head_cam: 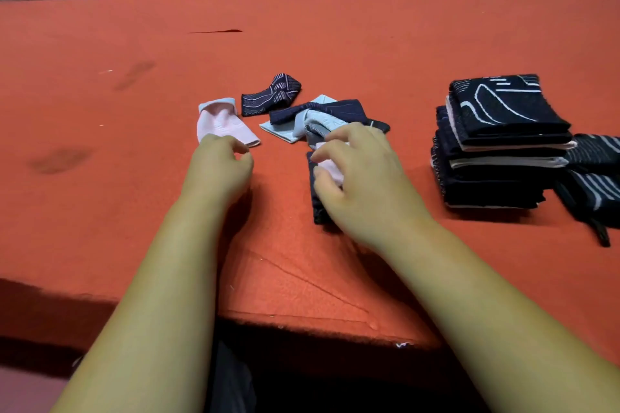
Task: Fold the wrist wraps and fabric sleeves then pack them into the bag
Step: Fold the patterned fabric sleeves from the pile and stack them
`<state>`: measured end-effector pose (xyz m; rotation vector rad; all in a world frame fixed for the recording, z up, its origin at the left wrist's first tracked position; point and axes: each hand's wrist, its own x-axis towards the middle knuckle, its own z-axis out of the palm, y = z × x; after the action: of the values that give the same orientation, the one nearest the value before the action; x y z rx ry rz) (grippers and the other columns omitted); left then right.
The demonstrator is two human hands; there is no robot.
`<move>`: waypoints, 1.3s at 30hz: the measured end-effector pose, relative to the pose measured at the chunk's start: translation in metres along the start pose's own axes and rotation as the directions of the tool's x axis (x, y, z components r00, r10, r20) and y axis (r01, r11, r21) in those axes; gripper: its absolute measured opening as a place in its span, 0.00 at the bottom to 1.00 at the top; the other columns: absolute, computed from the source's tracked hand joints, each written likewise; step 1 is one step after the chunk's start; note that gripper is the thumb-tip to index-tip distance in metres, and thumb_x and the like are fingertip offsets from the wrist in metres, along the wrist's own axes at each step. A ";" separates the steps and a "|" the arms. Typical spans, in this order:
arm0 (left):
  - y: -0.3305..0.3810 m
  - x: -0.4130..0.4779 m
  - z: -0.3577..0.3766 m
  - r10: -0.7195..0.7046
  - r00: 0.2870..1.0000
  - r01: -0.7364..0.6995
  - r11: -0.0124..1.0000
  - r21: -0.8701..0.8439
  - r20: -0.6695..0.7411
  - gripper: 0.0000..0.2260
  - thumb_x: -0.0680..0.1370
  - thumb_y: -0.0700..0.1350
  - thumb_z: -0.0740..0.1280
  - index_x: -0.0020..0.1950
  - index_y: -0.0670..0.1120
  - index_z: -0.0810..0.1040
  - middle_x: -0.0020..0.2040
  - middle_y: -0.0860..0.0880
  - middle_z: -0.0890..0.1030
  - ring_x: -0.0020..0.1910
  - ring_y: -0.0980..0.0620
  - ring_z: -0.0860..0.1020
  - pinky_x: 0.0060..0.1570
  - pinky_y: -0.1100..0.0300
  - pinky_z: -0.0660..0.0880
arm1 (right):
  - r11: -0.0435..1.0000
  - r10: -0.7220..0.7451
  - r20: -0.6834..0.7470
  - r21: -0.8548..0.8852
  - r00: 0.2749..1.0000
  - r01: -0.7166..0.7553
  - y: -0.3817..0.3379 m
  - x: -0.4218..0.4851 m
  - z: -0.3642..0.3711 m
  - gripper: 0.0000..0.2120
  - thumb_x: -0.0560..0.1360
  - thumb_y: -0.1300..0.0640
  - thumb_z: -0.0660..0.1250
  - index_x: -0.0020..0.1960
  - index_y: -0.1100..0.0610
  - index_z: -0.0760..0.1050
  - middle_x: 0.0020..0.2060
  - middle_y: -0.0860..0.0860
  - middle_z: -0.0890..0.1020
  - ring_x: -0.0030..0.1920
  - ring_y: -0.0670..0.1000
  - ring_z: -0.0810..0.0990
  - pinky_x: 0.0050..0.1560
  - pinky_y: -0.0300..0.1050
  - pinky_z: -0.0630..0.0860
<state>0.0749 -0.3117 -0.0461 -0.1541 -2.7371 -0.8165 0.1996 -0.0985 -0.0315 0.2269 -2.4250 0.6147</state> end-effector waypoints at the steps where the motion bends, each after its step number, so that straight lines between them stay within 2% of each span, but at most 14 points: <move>1: -0.010 0.005 0.000 -0.028 1.000 0.028 1.000 0.007 0.005 0.15 0.77 0.46 0.65 0.59 0.47 0.88 0.61 0.40 0.82 0.61 0.37 0.80 0.58 0.51 0.75 | 0.999 -0.040 -0.006 0.017 0.999 0.041 -0.008 0.001 0.007 0.11 0.79 0.54 0.66 0.55 0.54 0.85 0.56 0.50 0.80 0.62 0.55 0.77 0.66 0.50 0.71; 4: -0.034 0.019 0.007 -0.129 0.991 0.129 0.992 0.002 0.025 0.19 0.78 0.45 0.67 0.68 0.45 0.84 0.69 0.38 0.75 0.68 0.35 0.76 0.71 0.46 0.72 | 0.980 -0.152 0.020 0.133 0.988 0.148 -0.034 0.001 0.028 0.06 0.78 0.61 0.67 0.51 0.57 0.83 0.52 0.51 0.81 0.58 0.56 0.78 0.63 0.51 0.73; 7: -0.054 0.028 0.019 -0.147 0.987 0.143 0.987 0.076 0.057 0.20 0.80 0.44 0.67 0.72 0.45 0.81 0.75 0.42 0.71 0.72 0.37 0.73 0.74 0.49 0.66 | 0.967 -0.194 0.128 0.190 0.973 0.168 -0.057 0.000 0.054 0.08 0.79 0.60 0.65 0.54 0.56 0.81 0.53 0.51 0.80 0.56 0.56 0.77 0.62 0.52 0.72; 10: -0.066 0.035 0.025 -0.130 0.991 0.126 0.985 0.114 0.030 0.18 0.81 0.44 0.66 0.71 0.47 0.81 0.80 0.45 0.67 0.75 0.38 0.69 0.73 0.48 0.66 | 0.993 -0.087 0.338 0.108 0.937 0.053 -0.064 0.001 0.087 0.12 0.81 0.57 0.64 0.62 0.56 0.78 0.60 0.53 0.75 0.61 0.58 0.75 0.66 0.58 0.74; 12: -0.066 0.036 0.025 -0.159 0.987 0.157 0.980 0.120 0.003 0.18 0.81 0.43 0.65 0.71 0.47 0.81 0.82 0.44 0.63 0.74 0.35 0.68 0.73 0.46 0.67 | 1.000 -0.003 0.424 0.024 0.906 -0.008 -0.063 0.001 0.106 0.14 0.81 0.55 0.65 0.66 0.56 0.76 0.63 0.54 0.73 0.63 0.59 0.74 0.67 0.60 0.74; 17: -0.053 0.038 0.025 -0.212 0.975 0.198 0.966 0.167 0.071 0.22 0.80 0.42 0.63 0.75 0.48 0.76 0.88 0.53 0.51 0.77 0.38 0.64 0.70 0.42 0.66 | 0.994 0.064 0.384 0.060 0.921 -0.094 -0.054 0.001 0.122 0.14 0.80 0.56 0.65 0.64 0.55 0.78 0.62 0.52 0.77 0.62 0.57 0.75 0.68 0.57 0.73; 20: -0.050 0.037 0.027 -0.187 0.979 0.171 0.969 0.181 0.076 0.24 0.80 0.41 0.61 0.77 0.50 0.70 0.87 0.59 0.54 0.76 0.39 0.65 0.65 0.44 0.67 | 0.992 0.066 0.365 0.081 0.929 -0.102 -0.051 0.000 0.121 0.12 0.79 0.57 0.66 0.61 0.54 0.79 0.60 0.50 0.78 0.60 0.56 0.75 0.68 0.54 0.73; 25: -0.053 0.033 0.023 -0.160 0.987 0.157 0.983 0.091 0.022 0.24 0.80 0.38 0.60 0.75 0.51 0.76 0.84 0.57 0.65 0.73 0.39 0.68 0.66 0.46 0.67 | 0.985 0.089 0.341 0.107 0.936 -0.133 -0.052 -0.001 0.119 0.12 0.77 0.59 0.65 0.59 0.54 0.80 0.58 0.50 0.79 0.60 0.55 0.76 0.67 0.54 0.74; 29: -0.046 0.020 0.013 -0.044 0.993 0.045 0.999 0.009 -0.111 0.22 0.78 0.36 0.63 0.67 0.53 0.85 0.75 0.59 0.76 0.68 0.40 0.70 0.62 0.51 0.66 | 0.975 0.145 0.327 0.116 0.934 -0.192 -0.054 -0.001 0.117 0.16 0.77 0.60 0.65 0.64 0.57 0.78 0.61 0.52 0.78 0.64 0.56 0.78 0.70 0.55 0.74; 31: -0.039 0.010 0.002 0.032 0.974 -0.036 0.999 -0.015 -0.226 0.22 0.75 0.36 0.66 0.61 0.56 0.88 0.68 0.61 0.80 0.66 0.42 0.70 0.60 0.53 0.63 | 0.969 0.169 0.324 0.118 0.931 -0.217 -0.055 -0.001 0.116 0.18 0.78 0.60 0.65 0.68 0.58 0.76 0.64 0.53 0.76 0.65 0.57 0.78 0.70 0.56 0.74; 33: -0.032 -0.002 -0.010 0.101 0.944 -0.133 0.988 -0.082 -0.316 0.21 0.73 0.36 0.66 0.57 0.57 0.89 0.61 0.62 0.80 0.63 0.45 0.72 0.63 0.54 0.65 | 0.963 0.197 0.320 0.113 0.927 -0.244 -0.057 -0.002 0.115 0.21 0.78 0.59 0.65 0.71 0.59 0.74 0.67 0.55 0.75 0.66 0.58 0.78 0.71 0.57 0.74; 35: -0.026 -0.015 -0.021 0.148 0.928 -0.222 0.956 -0.190 -0.341 0.20 0.72 0.34 0.67 0.56 0.53 0.89 0.58 0.57 0.80 0.60 0.47 0.76 0.64 0.54 0.72 | 0.958 0.229 0.311 0.098 0.922 -0.271 -0.057 -0.001 0.115 0.22 0.79 0.57 0.66 0.72 0.60 0.74 0.67 0.56 0.75 0.65 0.59 0.78 0.70 0.58 0.74; 37: -0.022 -0.028 -0.032 0.205 0.899 -0.327 0.901 -0.286 -0.386 0.17 0.73 0.32 0.68 0.57 0.46 0.88 0.58 0.49 0.80 0.57 0.50 0.79 0.61 0.59 0.75 | 0.950 0.268 0.293 0.078 0.918 -0.302 -0.056 0.000 0.116 0.19 0.80 0.53 0.68 0.68 0.61 0.74 0.64 0.57 0.75 0.64 0.61 0.78 0.67 0.58 0.74; 39: -0.021 -0.042 -0.044 0.258 0.856 -0.412 0.864 -0.288 -0.449 0.13 0.76 0.33 0.69 0.58 0.42 0.86 0.58 0.45 0.81 0.57 0.53 0.79 0.59 0.67 0.73 | 0.929 0.301 0.291 0.124 0.908 -0.348 -0.055 0.001 0.117 0.26 0.80 0.50 0.70 0.72 0.62 0.71 0.68 0.58 0.73 0.67 0.61 0.77 0.70 0.55 0.73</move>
<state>0.1219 -0.3540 -0.0343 -0.4846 -2.0664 -1.1154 0.1530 -0.2030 -0.0922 -0.0334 -2.6966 1.0046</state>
